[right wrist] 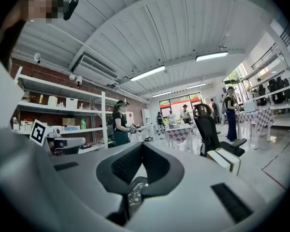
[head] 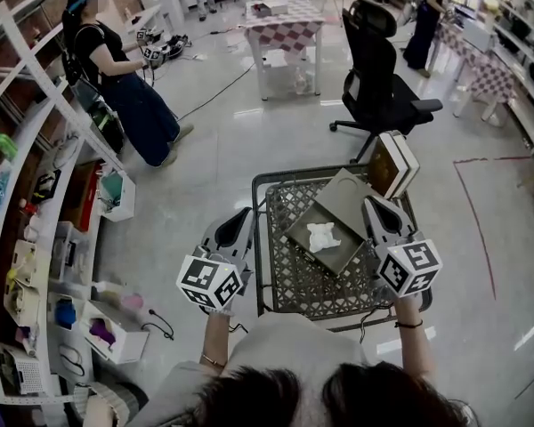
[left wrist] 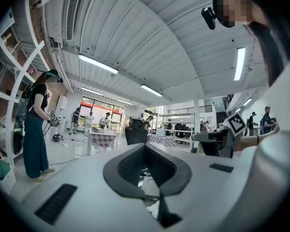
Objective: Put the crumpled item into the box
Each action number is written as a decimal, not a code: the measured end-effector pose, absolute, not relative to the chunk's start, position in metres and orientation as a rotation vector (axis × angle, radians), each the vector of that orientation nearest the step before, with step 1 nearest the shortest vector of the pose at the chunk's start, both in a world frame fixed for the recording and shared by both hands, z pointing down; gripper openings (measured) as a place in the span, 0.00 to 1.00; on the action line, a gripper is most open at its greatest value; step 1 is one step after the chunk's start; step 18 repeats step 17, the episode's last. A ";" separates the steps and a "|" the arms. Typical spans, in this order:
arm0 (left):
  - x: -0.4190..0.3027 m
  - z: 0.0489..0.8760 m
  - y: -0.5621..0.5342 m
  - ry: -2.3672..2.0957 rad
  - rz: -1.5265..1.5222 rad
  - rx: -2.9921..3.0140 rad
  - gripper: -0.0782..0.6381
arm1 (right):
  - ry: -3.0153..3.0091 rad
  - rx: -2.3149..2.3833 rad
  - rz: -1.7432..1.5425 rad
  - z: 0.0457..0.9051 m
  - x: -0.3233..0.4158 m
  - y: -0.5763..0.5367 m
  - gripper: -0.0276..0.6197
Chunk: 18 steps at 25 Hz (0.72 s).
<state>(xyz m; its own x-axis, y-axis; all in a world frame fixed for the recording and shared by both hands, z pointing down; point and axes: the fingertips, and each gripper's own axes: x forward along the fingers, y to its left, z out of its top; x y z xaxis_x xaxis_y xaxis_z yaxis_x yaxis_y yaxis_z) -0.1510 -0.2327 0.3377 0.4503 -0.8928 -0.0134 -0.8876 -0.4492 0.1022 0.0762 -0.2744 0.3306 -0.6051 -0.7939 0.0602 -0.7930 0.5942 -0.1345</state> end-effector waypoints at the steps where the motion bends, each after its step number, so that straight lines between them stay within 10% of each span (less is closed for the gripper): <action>1: -0.150 0.338 -0.233 -1.602 -0.099 2.608 0.13 | 2.799 -1.394 -0.229 0.331 0.077 -0.275 0.08; 18: -0.143 0.341 -0.232 -1.595 -0.085 2.615 0.13 | 2.800 -1.403 -0.211 0.334 0.083 -0.273 0.08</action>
